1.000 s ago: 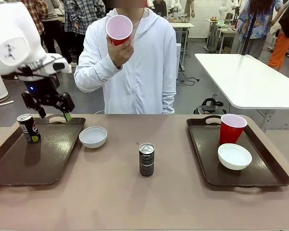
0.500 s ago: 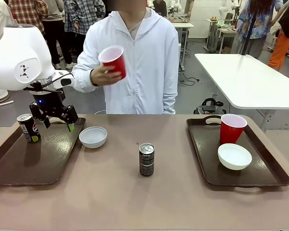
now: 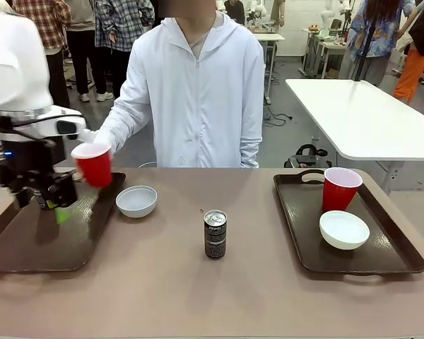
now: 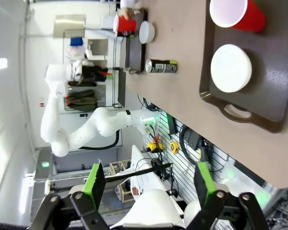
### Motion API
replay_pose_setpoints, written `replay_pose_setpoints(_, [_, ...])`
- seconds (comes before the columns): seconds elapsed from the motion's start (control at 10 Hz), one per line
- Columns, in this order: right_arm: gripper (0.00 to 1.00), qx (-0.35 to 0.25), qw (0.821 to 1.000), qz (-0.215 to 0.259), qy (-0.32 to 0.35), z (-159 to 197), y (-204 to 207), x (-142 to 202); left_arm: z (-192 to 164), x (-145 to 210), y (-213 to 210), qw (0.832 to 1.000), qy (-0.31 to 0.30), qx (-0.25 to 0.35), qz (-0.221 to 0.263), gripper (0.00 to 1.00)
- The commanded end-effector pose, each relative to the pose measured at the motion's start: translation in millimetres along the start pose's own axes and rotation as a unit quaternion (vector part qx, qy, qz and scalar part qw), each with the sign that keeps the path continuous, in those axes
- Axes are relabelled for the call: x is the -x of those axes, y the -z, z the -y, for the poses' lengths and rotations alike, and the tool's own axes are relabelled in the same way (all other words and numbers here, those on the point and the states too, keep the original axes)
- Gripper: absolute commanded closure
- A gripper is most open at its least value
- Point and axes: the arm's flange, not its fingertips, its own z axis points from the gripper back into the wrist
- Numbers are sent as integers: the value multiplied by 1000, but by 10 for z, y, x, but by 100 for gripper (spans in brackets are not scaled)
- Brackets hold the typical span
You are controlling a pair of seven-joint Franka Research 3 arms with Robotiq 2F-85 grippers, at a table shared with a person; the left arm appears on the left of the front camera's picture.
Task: Prepare tableware on both trays.
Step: Pick up a Picnic Bowl from the table and place it on a Handle tray.
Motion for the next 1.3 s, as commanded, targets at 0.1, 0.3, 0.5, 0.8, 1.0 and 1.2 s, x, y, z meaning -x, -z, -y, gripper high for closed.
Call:
replay_pose_setpoints(0.1, [4,6,1000,1,-1,26,39,48,-158,-74,13,1000,-9,17,2,0])
replay_pose_setpoints(0.3, [4,6,1000,1,-1,26,39,48,-172,-122,21,1000,-20,19,5,0])
replay_pose_setpoints(0.5, [4,6,1000,1,-1,26,39,48,-140,-298,42,998,-36,31,28,0])
replay_pose_setpoints(0.8, [4,6,1000,1,-1,26,39,48,-134,-1044,272,994,-96,9,54,0])
replay_pose_setpoints(1.0, [4,6,1000,1,-1,26,39,48,-101,-1429,360,989,-122,6,89,0])
replay_pose_setpoints(1.2, [4,6,1000,1,-1,26,39,48,-121,-1740,358,981,-141,23,128,0])
